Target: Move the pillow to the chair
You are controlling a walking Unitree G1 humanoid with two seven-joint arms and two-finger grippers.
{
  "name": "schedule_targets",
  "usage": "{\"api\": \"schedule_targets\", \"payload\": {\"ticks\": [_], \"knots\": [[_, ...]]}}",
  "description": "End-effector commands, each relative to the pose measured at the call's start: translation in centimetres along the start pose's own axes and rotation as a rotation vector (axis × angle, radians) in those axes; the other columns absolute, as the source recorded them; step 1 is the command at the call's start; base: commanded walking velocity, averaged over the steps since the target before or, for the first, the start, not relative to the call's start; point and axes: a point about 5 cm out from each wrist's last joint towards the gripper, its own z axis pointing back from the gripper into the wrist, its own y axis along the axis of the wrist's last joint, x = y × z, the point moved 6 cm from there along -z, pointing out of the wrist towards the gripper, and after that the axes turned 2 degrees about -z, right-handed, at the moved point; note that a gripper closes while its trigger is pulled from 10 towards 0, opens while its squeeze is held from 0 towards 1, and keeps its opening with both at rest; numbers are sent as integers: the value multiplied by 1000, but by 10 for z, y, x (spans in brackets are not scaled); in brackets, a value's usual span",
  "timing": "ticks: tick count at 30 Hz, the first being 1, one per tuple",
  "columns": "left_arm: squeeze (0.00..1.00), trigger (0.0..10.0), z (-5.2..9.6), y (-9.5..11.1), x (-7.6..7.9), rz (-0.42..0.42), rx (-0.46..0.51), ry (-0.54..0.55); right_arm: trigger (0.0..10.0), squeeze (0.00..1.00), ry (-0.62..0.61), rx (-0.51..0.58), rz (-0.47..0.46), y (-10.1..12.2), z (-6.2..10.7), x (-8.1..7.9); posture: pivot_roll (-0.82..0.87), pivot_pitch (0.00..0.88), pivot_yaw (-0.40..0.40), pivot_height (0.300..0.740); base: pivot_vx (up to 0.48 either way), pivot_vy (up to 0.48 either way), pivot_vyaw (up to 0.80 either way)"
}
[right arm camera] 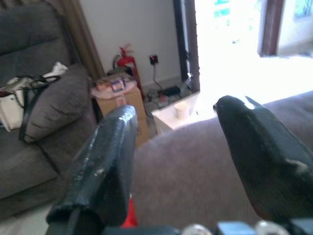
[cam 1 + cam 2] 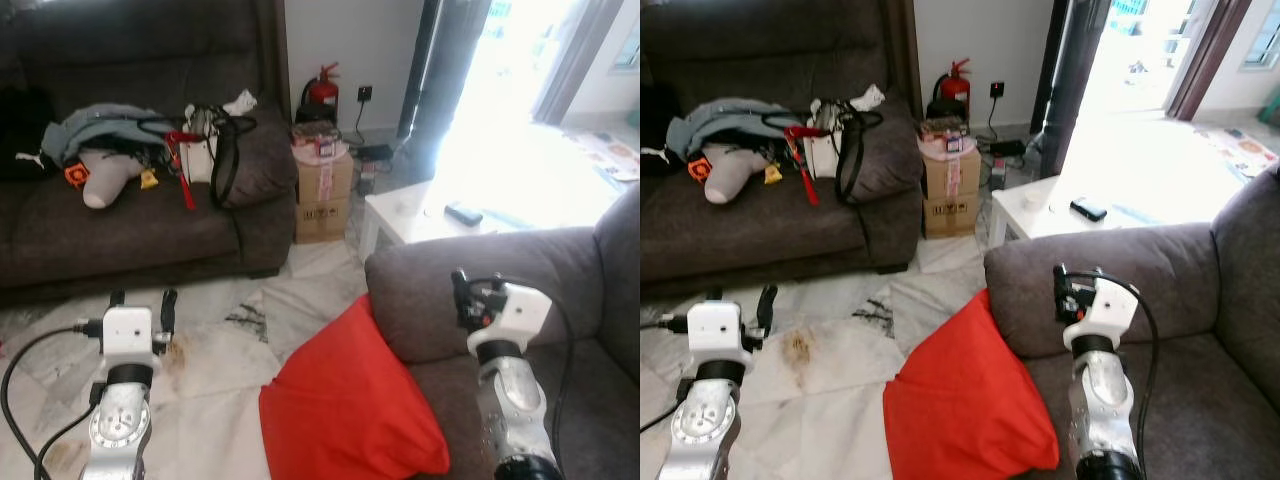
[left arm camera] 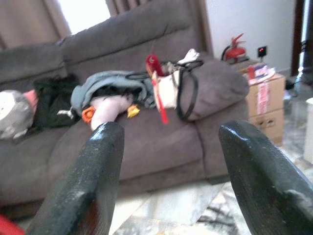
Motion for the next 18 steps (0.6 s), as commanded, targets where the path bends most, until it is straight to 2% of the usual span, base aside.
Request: {"api": "schedule_targets", "payload": {"ticks": [1, 4, 5, 8, 12, 15, 18], "knots": [[0, 10000, 0, 7, 7, -30, 18, -43, 10000, 0, -4, 23, -5, 5, -3, -2, 68, 0, 41, 740, 0, 0, 0], [0, 10000, -2, 12, 9, -46, 28, -68, 10000, 0, 44, 63, 9, 15, -4, -14, 60, 0, 45, 740, 0, 0, 0], [0, 10000, -3, 21, 8, -57, 46, -74, 10000, 0, 131, 93, 23, 28, -3, -32, 56, 0, 48, 740, 0, 0, 0], [0, 10000, -7, 28, 8, -68, 62, -71, 10000, 0, 243, 124, 43, 39, 2, -56, 56, 0, 51, 740, 0, 0, 0], [0, 10000, -8, 29, 7, -56, 55, -51, 10000, 0, 259, 120, 43, 37, 6, -59, 50, 0, 48, 740, 0, 0, 0], [0, 10000, -8, 31, 12, -57, 59, -62, 10000, 0, 348, 103, 78, 31, 10, -74, 49, 0, 45, 740, 0, 0, 0], [0, 10000, -7, 30, 15, -58, 51, -67, 10000, 0, 350, 90, 73, 30, 12, -75, 44, 0, 46, 740, 0, 0, 0]]}}
